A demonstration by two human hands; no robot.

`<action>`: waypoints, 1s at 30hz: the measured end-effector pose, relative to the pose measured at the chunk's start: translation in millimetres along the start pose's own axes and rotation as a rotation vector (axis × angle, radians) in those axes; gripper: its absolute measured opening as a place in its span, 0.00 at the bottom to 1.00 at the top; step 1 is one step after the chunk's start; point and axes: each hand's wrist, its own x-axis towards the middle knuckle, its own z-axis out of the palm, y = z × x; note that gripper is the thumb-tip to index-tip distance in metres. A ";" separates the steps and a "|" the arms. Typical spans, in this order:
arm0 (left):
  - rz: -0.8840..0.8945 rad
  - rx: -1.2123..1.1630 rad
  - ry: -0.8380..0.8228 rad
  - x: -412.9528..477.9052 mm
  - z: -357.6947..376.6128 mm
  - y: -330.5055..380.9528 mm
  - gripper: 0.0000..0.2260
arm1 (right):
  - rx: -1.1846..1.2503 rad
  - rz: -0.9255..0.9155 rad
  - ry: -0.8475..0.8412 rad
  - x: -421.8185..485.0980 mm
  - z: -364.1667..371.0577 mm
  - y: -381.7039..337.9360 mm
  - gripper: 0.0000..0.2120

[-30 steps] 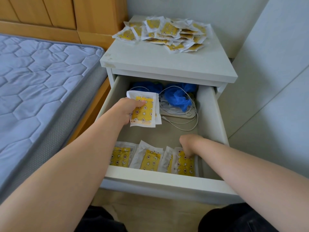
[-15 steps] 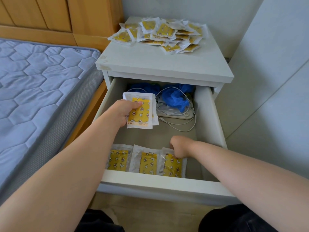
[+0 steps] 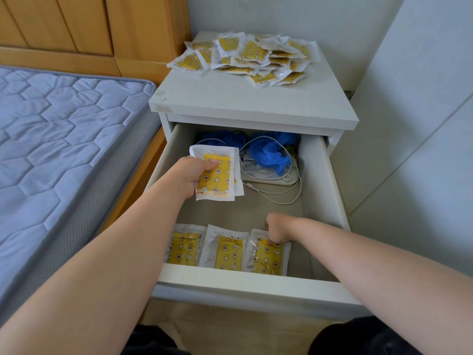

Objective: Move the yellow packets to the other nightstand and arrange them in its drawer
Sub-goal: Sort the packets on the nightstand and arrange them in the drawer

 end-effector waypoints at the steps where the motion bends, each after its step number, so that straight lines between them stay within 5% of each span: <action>1: 0.002 -0.002 0.002 -0.2 -0.1 0.3 0.13 | -0.010 0.007 0.025 -0.8 -1.5 1.0 0.11; 22: 0.034 0.012 -0.017 0.9 1.5 -1.1 0.13 | -0.020 -0.229 0.150 -3.9 6.7 -1.3 0.07; 30: 0.129 0.156 -0.040 2.9 0.4 -4.9 0.15 | 0.145 -0.127 0.272 -9.8 -14.5 1.8 0.19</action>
